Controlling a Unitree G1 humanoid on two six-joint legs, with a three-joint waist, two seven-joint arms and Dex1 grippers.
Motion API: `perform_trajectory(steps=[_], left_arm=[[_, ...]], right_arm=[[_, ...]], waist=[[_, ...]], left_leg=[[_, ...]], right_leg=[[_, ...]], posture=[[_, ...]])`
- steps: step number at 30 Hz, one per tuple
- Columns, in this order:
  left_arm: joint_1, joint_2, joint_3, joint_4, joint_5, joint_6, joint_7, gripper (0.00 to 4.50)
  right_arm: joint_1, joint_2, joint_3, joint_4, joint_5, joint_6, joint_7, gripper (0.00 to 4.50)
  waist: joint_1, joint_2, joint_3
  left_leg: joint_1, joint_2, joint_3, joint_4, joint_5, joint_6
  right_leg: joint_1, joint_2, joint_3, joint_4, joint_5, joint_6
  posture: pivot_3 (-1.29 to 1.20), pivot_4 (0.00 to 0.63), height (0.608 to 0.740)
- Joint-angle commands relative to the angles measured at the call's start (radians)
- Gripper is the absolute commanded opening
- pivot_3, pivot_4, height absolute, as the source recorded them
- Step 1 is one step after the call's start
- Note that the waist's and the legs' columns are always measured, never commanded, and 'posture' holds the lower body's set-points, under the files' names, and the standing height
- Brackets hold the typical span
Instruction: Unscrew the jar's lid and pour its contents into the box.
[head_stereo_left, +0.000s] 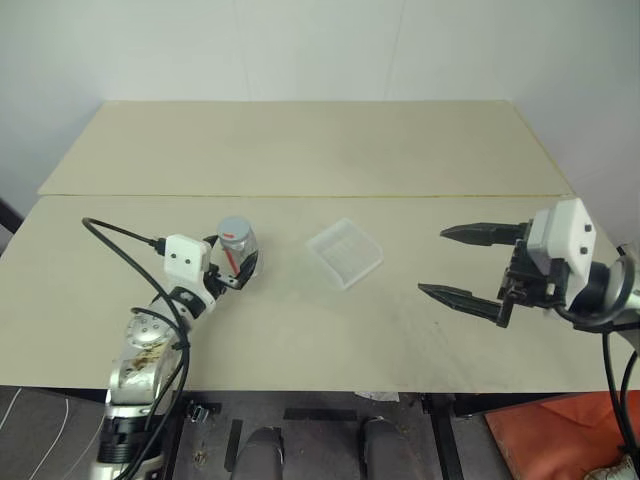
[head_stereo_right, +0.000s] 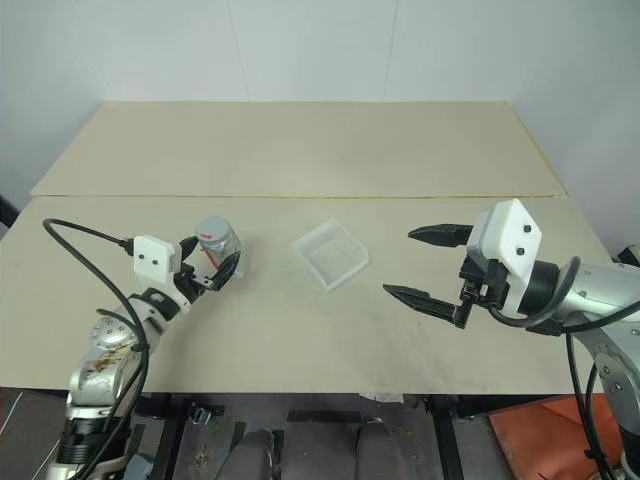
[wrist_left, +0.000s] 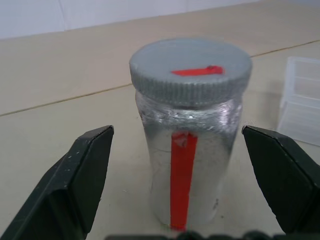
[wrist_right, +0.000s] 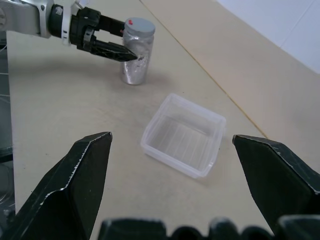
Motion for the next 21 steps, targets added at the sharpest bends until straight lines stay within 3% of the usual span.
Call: perform_trajectory(steps=[1, 6, 7, 9, 15, 18, 21], left_arm=[[-0.033, -0.024, -0.018, 0.016, 0.027, -0.045, 0.032, 4.47], [-0.055, -0.062, -0.038, 0.054, 0.040, -0.067, 0.049, 4.47], [-0.060, -0.067, -0.041, 0.063, 0.045, -0.074, 0.051, 4.29], [-0.072, -0.076, -0.041, 0.080, 0.048, -0.081, 0.056, 3.84], [-0.091, -0.070, -0.049, 0.102, 0.065, -0.092, 0.056, 1.91], [-0.110, -0.051, -0.051, 0.085, 0.054, -0.059, 0.030, 1.92], [-0.147, 0.039, -0.058, 0.037, -0.030, 0.034, -0.121, 1.92]], right_arm=[[-0.001, -0.018, -0.050, -0.041, 0.028, 0.010, -0.014, 4.50], [0.007, -0.025, -0.069, -0.060, 0.048, 0.023, -0.026, 4.50], [0.008, -0.026, -0.071, -0.062, 0.051, 0.024, -0.029, 4.50], [0.012, -0.027, -0.074, -0.072, 0.054, 0.027, -0.035, 4.50], [0.008, -0.023, -0.078, -0.097, 0.074, 0.041, -0.060, 4.50], [-0.008, -0.011, -0.054, -0.111, 0.092, 0.036, -0.078, 4.50], [-0.087, 0.037, 0.023, -0.110, 0.119, 0.043, -0.136, 4.50]], waist=[[0.000, 0.000, 0.000], [0.000, 0.000, 0.000], [0.001, 0.000, 0.000], [0.001, 0.000, 0.000], [0.001, 0.000, 0.000], [0.002, 0.000, 0.000], [-0.006, 0.000, 0.000]], left_leg=[[0.000, 0.000, 0.000, 0.000, 0.000, 0.000], [0.000, 0.000, 0.000, 0.000, 0.000, 0.000], [0.000, 0.000, 0.000, 0.000, 0.000, 0.000], [0.001, 0.000, 0.000, 0.000, 0.000, 0.000], [0.000, 0.000, 0.000, 0.000, 0.000, 0.000], [0.000, 0.000, 0.000, 0.000, 0.000, 0.000], [0.001, 0.000, 0.000, 0.000, 0.000, 0.000]], right_leg=[[0.000, 0.000, 0.000, 0.000, 0.000, 0.000], [0.000, 0.000, 0.000, 0.000, 0.000, 0.000], [0.000, 0.000, 0.000, 0.000, 0.000, 0.000], [0.001, 0.000, 0.000, 0.000, 0.000, 0.000], [0.001, 0.000, 0.000, 0.000, 0.000, 0.000], [0.001, 0.000, 0.000, 0.000, 0.000, 0.000], [0.001, 0.000, 0.000, 0.000, 0.000, 0.000]], posture=[[0.00, 0.150, 0.740], [0.00, 0.150, 0.740], [0.00, 0.150, 0.740], [0.00, 0.150, 0.740], [0.00, 0.150, 0.740], [0.00, 0.150, 0.740], [0.00, 0.150, 0.740]])
